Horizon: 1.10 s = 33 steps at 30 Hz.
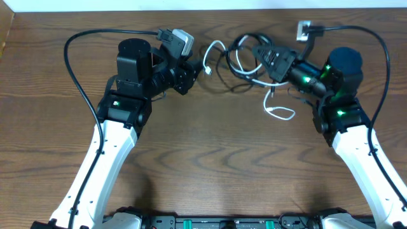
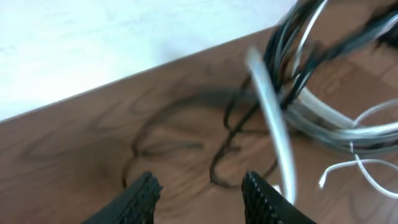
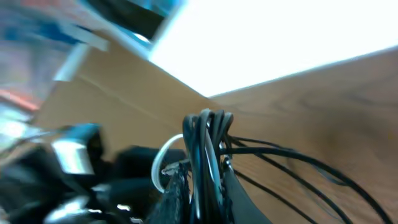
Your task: Untangle cables
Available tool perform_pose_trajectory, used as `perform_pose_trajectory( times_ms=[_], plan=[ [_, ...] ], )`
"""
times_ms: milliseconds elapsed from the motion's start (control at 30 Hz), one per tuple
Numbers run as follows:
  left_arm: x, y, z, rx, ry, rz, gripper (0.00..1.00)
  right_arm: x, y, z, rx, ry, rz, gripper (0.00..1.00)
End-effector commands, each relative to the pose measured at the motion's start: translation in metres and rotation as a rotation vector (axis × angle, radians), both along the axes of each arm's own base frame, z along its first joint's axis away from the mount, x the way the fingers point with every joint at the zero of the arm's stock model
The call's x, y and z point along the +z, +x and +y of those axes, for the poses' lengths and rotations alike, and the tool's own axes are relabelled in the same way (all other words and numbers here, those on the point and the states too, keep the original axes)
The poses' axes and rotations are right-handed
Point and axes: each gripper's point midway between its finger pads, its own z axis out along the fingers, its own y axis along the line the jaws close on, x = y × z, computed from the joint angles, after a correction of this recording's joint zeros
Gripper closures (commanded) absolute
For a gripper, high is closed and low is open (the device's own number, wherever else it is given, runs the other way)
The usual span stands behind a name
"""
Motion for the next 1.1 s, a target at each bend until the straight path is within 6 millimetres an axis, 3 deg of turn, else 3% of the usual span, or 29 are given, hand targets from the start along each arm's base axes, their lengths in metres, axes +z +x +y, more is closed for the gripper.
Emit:
perform_pose_trajectory(
  times_ms=[0, 100, 400, 633, 833, 933, 1067],
  plan=[
    [-0.004, -0.004, -0.002, -0.012, -0.006, 0.035, 0.56, 0.031, -0.010, 0.003, 0.043, 0.107, -0.004, 0.99],
    [-0.003, -0.009, -0.007, -0.049, -0.022, 0.047, 0.56, 0.037, -0.011, 0.003, 0.045, 0.140, 0.000, 0.99],
    [0.007, -0.014, -0.016, -0.111, -0.059, 0.016, 0.30, 0.055, -0.011, 0.001, 0.049, 0.276, 0.072, 0.99],
    [0.023, -0.012, -0.027, -0.136, -0.074, -0.063, 0.22, 0.063, -0.020, 0.006, 0.106, 0.334, 0.117, 0.99],
    [0.030, -0.004, -0.032, -0.109, -0.064, -0.123, 0.21, 0.066, -0.028, 0.011, 0.157, 0.342, 0.129, 0.99],
    [0.026, 0.001, -0.029, -0.082, -0.051, -0.117, 0.33, 0.072, -0.034, 0.013, 0.191, 0.347, 0.107, 0.99],
    [0.023, 0.003, -0.030, -0.082, -0.050, -0.110, 0.67, 0.075, -0.036, 0.014, 0.204, 0.356, 0.104, 0.99]
  ],
)
